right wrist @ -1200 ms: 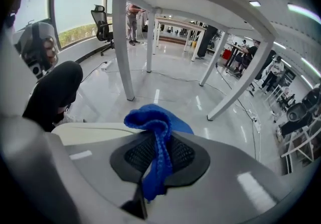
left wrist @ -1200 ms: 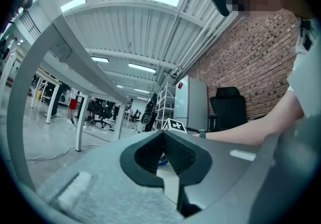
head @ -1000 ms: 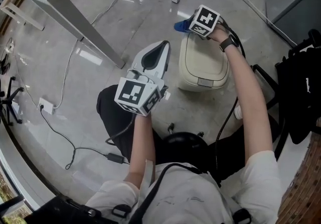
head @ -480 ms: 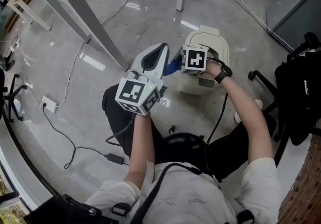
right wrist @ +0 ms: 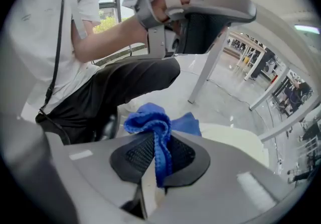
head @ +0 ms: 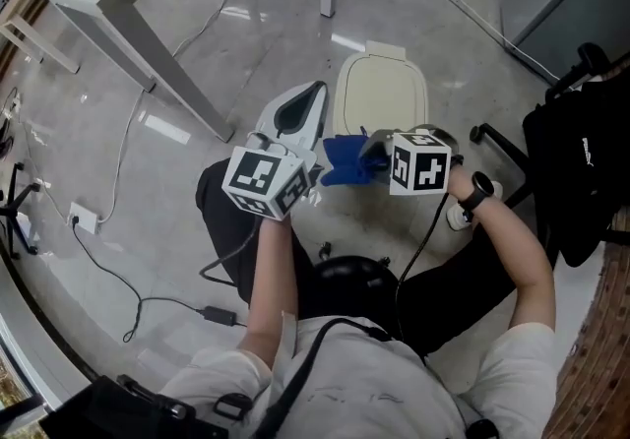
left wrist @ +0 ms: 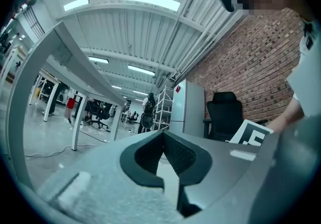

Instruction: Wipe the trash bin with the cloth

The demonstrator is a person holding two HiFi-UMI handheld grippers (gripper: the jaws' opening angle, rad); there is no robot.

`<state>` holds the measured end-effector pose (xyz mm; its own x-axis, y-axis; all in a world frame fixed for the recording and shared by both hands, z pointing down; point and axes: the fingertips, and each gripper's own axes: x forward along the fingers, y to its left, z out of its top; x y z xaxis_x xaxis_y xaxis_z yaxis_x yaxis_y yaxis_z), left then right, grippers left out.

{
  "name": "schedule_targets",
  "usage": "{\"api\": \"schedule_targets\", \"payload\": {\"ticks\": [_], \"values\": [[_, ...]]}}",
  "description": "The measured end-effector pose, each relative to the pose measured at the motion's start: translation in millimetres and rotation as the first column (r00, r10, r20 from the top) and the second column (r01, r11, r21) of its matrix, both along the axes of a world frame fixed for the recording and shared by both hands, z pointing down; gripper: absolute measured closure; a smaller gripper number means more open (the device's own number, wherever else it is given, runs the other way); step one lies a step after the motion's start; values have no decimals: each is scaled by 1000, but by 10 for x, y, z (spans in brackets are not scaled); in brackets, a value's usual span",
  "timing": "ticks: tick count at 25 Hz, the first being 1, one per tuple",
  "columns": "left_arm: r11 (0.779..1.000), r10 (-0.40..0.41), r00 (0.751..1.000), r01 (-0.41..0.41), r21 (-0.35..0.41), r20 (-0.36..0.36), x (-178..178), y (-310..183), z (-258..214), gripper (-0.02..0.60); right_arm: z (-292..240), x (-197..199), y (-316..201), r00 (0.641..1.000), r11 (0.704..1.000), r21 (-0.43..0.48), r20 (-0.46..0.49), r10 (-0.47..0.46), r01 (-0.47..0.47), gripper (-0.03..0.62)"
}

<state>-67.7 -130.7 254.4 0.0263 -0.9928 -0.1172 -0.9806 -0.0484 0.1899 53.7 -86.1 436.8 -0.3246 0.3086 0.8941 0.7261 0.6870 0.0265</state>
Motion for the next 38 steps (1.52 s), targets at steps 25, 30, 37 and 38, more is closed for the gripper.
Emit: {"api": "schedule_targets", "payload": {"ticks": [25,30,37,38], "values": [[999,-11,999,9,-46,-49,-114,-377,327,581,-87,-118,-3366,669,679,92,309,676,-729,540],[999,-27,999,25,-43,-45,-205,-383,267,581,-372,-907,-3388,647,709,-38,377,663,-704,540],[1000,-23,999,22,-20,-33,-216,-407,102,581,-635,-1422,-3177,687,754,26,434,582,-656,539],[1000,-20,999,19,-17,-31,-205,-405,82,581,-507,-1370,-3166,706,753,60,406,581,-655,539]]}}
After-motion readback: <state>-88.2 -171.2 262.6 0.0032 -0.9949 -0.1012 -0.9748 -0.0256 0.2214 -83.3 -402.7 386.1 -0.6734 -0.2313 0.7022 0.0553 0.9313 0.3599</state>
